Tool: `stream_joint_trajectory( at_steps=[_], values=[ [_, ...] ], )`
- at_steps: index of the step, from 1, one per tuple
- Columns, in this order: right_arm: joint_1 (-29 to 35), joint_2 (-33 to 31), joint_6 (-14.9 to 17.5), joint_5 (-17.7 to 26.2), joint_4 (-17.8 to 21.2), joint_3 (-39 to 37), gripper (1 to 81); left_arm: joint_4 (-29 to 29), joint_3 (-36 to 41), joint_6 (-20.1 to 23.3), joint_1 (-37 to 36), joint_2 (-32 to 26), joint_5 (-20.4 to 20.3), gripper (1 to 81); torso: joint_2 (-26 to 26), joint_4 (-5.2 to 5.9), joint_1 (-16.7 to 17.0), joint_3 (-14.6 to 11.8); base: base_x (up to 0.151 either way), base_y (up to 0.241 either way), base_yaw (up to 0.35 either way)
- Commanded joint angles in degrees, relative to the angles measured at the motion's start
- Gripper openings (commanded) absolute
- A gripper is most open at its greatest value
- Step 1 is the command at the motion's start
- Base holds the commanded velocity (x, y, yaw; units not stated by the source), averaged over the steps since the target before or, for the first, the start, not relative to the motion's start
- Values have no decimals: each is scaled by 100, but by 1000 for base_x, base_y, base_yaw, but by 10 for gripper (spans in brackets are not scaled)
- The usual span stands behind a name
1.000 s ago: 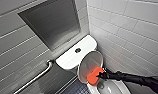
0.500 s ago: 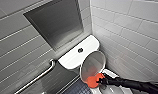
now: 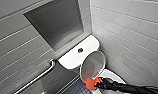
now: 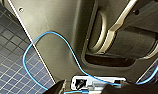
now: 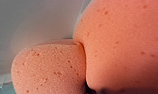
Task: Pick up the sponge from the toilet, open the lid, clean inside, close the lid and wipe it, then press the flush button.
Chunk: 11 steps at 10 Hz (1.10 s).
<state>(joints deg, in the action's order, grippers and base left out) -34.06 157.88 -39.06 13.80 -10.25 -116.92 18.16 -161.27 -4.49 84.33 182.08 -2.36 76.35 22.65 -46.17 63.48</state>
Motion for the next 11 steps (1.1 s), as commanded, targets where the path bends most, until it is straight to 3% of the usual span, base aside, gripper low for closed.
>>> stream_joint_trajectory(
  at_steps=[1, 6, 11],
  values=[
    [316, 203, 30, 272, 41, 425, 10, 20, -36, 36, 167, -66, 474, 811, 0, 0, 0, 0, 0, 0, 0],
    [70, -746, 12, 264, 50, 1454, 10, 21, -36, 36, 158, -57, 465, 811, 0, 0, 0, 0, 0, 0, 0],
    [-369, -842, 12, 132, 40, 953, 10, 21, -36, 36, 158, -66, 465, 811, 0, 0, 0, 0, 0, 0, 0]
  ],
)
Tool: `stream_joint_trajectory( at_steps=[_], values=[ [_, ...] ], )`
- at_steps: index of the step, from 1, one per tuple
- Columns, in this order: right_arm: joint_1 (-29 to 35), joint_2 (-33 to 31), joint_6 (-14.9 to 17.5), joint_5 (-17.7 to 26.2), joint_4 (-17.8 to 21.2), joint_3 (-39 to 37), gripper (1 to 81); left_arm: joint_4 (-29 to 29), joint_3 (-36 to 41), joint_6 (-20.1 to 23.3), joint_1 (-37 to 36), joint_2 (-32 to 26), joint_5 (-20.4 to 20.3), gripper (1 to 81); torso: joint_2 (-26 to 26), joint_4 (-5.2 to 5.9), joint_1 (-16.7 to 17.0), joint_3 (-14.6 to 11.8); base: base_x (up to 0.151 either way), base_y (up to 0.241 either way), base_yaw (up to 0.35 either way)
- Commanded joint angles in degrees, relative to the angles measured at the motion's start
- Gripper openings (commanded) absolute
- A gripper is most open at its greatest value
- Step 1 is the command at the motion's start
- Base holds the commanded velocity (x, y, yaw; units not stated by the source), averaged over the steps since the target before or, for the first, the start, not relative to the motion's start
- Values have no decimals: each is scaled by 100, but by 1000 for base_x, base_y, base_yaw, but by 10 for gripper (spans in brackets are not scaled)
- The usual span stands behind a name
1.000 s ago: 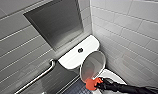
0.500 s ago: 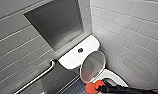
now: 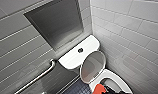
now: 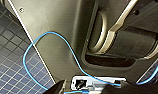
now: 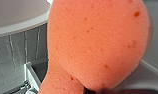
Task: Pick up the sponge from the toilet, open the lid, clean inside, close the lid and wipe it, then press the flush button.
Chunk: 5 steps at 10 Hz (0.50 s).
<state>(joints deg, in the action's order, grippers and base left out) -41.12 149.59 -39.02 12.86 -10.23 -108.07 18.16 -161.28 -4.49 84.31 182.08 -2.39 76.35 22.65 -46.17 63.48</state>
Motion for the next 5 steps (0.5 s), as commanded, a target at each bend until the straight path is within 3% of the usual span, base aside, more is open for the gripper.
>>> stream_joint_trajectory(
  at_steps=[1, 5],
  values=[
    [293, -136, 9, 217, 38, 128, 10, 21, -35, 36, 161, -66, 467, 811, 0, 0, 0, 0, 0, 0, 0],
    [-173, -1024, 17, -687, -102, 1016, 10, 21, -35, 44, 161, -66, 467, 811, 0, 2, 0, 0, 0, 0, 0]
  ],
)
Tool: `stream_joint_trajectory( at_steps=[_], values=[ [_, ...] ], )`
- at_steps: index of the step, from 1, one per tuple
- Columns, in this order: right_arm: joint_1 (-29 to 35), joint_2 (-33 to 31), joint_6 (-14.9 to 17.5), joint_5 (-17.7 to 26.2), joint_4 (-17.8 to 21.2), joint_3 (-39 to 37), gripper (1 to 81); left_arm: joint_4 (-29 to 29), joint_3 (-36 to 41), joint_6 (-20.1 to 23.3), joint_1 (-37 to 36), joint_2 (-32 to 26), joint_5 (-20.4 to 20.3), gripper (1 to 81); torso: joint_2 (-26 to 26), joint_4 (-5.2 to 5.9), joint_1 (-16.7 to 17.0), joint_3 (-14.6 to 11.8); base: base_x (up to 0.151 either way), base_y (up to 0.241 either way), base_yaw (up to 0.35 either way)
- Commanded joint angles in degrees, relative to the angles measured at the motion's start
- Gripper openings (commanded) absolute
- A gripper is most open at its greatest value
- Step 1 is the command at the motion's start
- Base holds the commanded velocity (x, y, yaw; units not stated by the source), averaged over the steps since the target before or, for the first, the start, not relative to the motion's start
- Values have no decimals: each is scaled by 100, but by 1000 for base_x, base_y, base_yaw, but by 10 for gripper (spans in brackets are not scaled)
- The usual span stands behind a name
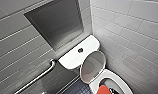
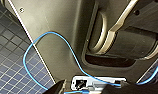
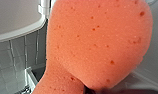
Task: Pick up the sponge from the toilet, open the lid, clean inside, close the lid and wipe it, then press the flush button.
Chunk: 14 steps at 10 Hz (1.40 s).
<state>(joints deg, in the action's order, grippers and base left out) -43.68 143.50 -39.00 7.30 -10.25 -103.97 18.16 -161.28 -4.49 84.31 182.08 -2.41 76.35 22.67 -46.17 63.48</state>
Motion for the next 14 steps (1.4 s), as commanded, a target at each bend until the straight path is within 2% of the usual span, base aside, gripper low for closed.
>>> stream_joint_trajectory(
  at_steps=[1, 6, 14],
  values=[
    [-40, -573, 15, -325, -126, 738, 10, 21, -35, 36, 161, -66, 470, 811, 0, 0, 0, 0, 0, 0, 0],
    [-594, -1100, 24, -668, -267, 1196, 10, 21, -35, 36, 161, -66, 470, 811, 0, 0, 0, 0, 0, 0, 0],
    [-1254, -2612, 24, -1626, -258, 2092, 10, 21, -35, 44, 161, -66, 470, 811, 0, 0, 0, 0, 0, 0, 0]
  ],
)
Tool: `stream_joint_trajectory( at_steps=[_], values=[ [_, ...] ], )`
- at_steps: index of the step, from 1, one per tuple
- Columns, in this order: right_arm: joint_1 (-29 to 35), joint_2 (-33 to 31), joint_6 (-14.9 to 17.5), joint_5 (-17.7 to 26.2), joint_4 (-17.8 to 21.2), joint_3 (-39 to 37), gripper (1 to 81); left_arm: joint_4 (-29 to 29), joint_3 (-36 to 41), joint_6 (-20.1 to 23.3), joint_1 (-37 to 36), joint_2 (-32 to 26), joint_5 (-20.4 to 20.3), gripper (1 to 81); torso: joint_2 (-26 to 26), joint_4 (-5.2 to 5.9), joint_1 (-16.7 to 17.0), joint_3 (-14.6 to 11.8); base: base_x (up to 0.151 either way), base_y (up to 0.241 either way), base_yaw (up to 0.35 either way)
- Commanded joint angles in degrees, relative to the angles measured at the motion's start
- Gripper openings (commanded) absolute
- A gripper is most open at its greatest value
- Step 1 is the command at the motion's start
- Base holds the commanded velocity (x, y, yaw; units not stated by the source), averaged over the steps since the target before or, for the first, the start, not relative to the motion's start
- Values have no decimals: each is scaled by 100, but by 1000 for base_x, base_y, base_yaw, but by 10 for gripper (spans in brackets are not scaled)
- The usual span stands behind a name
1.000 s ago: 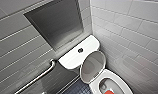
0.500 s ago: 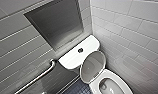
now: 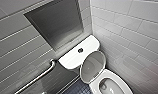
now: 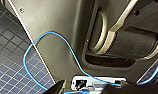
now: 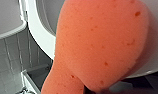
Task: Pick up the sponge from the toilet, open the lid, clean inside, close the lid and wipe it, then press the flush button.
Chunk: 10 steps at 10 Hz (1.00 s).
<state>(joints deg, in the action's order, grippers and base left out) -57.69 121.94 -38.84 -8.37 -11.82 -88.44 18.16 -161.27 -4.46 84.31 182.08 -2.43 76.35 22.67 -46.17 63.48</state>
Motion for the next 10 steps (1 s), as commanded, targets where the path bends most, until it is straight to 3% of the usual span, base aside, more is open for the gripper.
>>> stream_joint_trajectory(
  at_steps=[1, 4, 6, 8, 10],
  values=[
    [94, -598, 8, -129, -101, 628, 10, 21, -36, 42, 161, -66, 471, 811, 0, 0, 0, 0, 0, 0, 0],
    [-99, -739, 16, -314, -101, 697, 10, 21, -36, 42, 161, -74, 471, 811, 0, 2, 0, 0, 0, 0, 0],
    [330, -547, 17, -209, -110, 769, 10, 21, -36, 42, 161, -66, 471, 811, 0, 2, 0, 0, 0, 0, 0],
    [1200, 181, -1, 878, -66, 427, 10, 21, -36, 42, 161, -66, 471, 811, 2, 2, 0, 0, 0, 0, 0],
    [1895, 815, -53, 1504, -56, 75, 10, 21, -36, 33, 161, -66, 471, 811, 2, 2, 0, 0, 0, 0, 0]
  ],
)
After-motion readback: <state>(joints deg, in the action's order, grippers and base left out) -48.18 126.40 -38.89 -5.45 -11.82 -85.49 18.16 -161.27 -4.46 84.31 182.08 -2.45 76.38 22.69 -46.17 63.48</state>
